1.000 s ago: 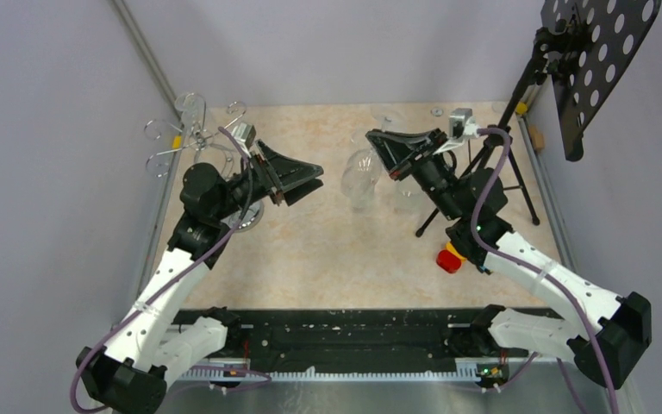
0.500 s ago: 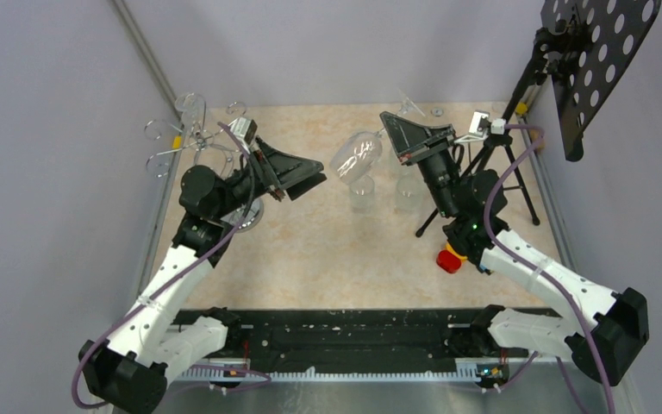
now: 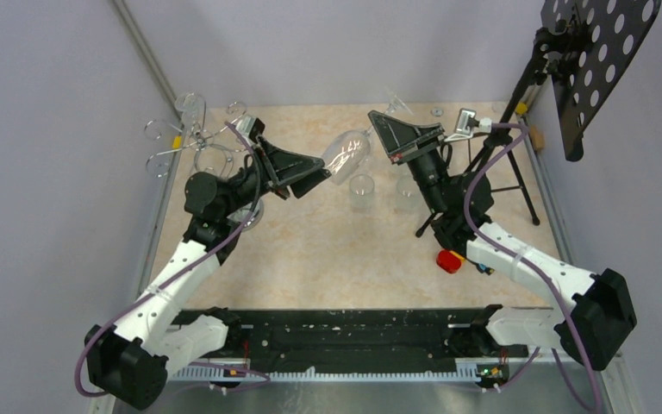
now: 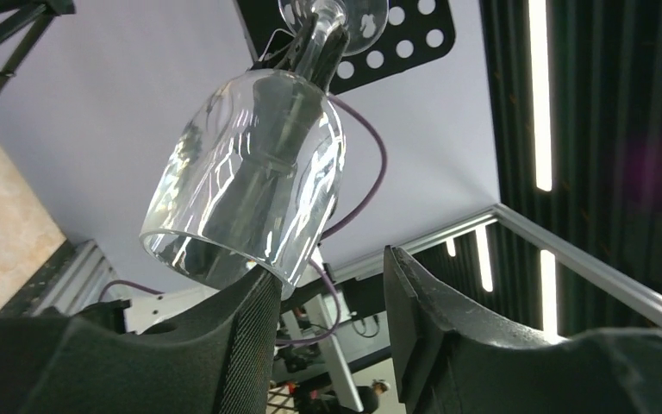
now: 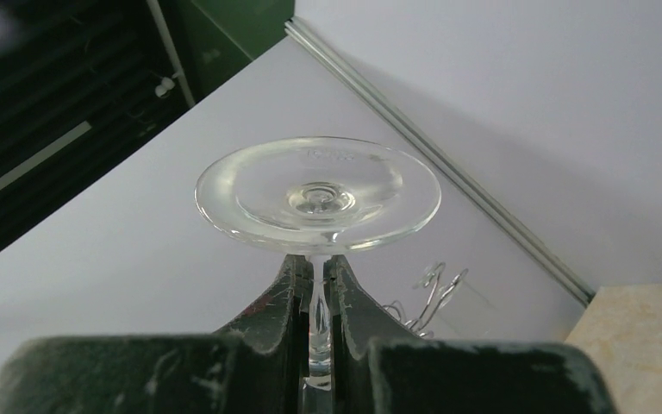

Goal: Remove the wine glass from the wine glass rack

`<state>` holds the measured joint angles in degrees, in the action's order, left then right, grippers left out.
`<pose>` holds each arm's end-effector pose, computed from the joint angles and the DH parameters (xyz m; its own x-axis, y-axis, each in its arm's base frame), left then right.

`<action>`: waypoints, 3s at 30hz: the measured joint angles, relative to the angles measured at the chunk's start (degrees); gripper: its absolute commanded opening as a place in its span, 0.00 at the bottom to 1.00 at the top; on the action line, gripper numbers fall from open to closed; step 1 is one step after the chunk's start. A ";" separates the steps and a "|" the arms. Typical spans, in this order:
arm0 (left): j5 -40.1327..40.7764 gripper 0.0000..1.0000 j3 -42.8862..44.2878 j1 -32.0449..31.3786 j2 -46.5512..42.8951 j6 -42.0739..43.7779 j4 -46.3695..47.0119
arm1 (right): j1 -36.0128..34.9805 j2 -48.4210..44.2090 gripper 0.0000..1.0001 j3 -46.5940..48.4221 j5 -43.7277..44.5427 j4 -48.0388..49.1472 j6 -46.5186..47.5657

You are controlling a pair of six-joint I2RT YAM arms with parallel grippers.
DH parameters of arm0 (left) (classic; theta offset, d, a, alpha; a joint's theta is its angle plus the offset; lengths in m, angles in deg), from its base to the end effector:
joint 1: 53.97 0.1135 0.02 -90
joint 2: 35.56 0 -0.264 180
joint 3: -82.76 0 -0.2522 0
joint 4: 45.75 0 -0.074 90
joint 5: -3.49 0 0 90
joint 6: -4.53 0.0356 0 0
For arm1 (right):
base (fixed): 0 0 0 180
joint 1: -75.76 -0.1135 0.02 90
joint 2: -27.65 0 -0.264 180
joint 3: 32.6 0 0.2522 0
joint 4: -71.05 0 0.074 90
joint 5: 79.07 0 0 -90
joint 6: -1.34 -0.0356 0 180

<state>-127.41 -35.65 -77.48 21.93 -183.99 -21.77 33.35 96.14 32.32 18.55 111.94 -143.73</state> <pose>0.1912 -0.1086 0.4017 -0.8860 -0.4297 -0.1741 0.3037 -0.2542 -0.9182 0.1965 0.1731 0.4097 -0.2279 0.8924 -0.3894 -0.7052 0.1245 0.6980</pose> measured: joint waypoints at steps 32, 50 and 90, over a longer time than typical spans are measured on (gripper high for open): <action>10.16 0.00 9.35 -0.26 -3.45 24.06 -17.53 | -1.73 -2.47 0.67 -8.00 -3.89 7.48 5.38; 21.00 0.00 33.92 -2.89 7.08 70.49 -79.01 | -1.73 -18.36 0.52 -1.79 6.14 -43.74 14.82; 42.53 0.00 57.33 -31.04 49.33 82.62 -100.78 | -1.73 -27.58 0.49 2.67 31.65 -81.96 17.75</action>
<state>-84.88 21.68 -108.51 71.26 -101.37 -122.55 31.62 68.55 34.98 50.20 29.98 -125.98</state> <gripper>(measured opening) 0.066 0.496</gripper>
